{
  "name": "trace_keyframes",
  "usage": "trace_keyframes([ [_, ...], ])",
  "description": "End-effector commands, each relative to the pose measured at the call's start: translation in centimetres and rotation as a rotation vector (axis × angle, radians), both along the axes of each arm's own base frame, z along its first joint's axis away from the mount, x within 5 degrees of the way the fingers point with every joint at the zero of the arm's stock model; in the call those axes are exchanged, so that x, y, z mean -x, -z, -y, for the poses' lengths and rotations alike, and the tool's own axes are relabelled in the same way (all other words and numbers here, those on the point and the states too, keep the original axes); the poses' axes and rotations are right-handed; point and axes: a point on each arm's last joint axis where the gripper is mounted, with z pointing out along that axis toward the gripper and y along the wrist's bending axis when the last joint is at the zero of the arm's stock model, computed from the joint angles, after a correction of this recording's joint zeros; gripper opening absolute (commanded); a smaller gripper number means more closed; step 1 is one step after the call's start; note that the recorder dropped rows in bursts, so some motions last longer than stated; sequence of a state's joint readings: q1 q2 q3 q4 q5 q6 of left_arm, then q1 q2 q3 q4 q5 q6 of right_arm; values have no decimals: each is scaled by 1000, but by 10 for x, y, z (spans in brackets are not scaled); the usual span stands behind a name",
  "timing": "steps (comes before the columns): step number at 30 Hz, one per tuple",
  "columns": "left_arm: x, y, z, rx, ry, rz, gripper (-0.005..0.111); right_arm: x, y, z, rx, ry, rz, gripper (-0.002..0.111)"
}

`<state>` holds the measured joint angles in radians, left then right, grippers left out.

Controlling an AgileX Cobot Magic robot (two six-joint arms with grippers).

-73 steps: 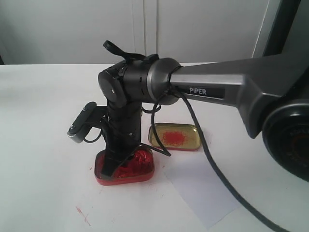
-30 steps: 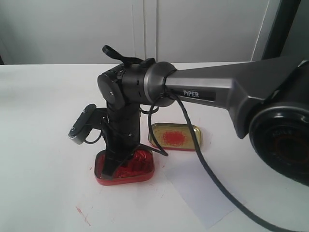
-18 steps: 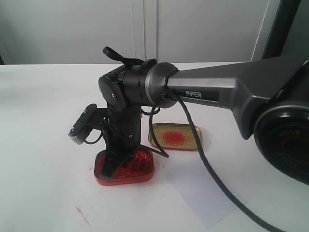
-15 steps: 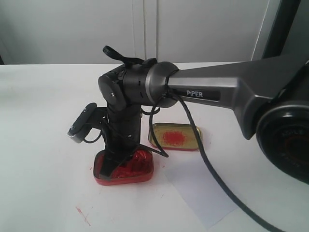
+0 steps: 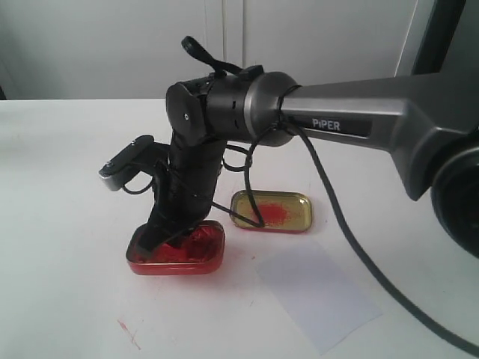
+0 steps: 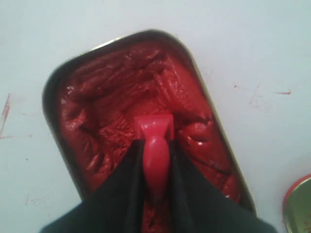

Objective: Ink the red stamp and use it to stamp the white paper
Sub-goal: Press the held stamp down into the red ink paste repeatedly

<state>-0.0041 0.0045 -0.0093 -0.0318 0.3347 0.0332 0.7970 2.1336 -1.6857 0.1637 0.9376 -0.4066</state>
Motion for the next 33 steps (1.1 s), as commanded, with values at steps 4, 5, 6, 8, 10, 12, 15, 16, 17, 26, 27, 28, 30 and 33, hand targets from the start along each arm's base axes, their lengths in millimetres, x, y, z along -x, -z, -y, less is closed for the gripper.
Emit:
trace_keyframes([
  [4, 0, 3, 0, 11, -4, -12, 0, -17, -8, 19, -56, 63, -37, 0],
  [5, 0, 3, 0, 11, -4, -12, 0, -19, -7, 22, -52, 69, -45, 0],
  [6, 0, 3, 0, 11, -4, -12, 0, -20, -7, 23, -56, 75, -58, 0],
  [8, 0, 3, 0, 11, -4, -12, 0, -21, -4, 25, -63, 88, -83, 0],
  [10, 0, 3, 0, 11, -4, -12, 0, -22, 1, 24, -60, 90, -96, 0],
  [12, 0, 3, 0, 11, -4, -12, 0, -22, 9, 23, -50, 92, -109, 0],
  [15, 0, 3, 0, 11, -4, -12, 0, -23, 16, 22, -38, 93, -122, 0],
  [16, 0, 3, 0, 11, -4, -12, 0, -23, 18, 22, -37, 92, -126, 0],
  [17, 0, 3, 0, 11, -4, -12, 0, -23, 18, 22, -36, 91, -125, 0],
  [26, 0, 3, 0, 11, -4, -12, 0, -23, 26, 21, -28, 90, -142, 0],
  [27, 0, 3, 0, 11, -4, -12, 0, -23, 27, 21, -26, 90, -144, 0],
  [28, 0, 3, 0, 11, -4, -12, 0, -23, 28, 21, -25, 90, -145, 0],
  [30, 0, 3, 0, 11, -4, -12, 0, -23, 27, 21, -27, 90, -143, 0],
  [33, 0, 3, 0, 11, -4, -12, 0, -24, 28, 22, -24, 92, -148, 0],
])
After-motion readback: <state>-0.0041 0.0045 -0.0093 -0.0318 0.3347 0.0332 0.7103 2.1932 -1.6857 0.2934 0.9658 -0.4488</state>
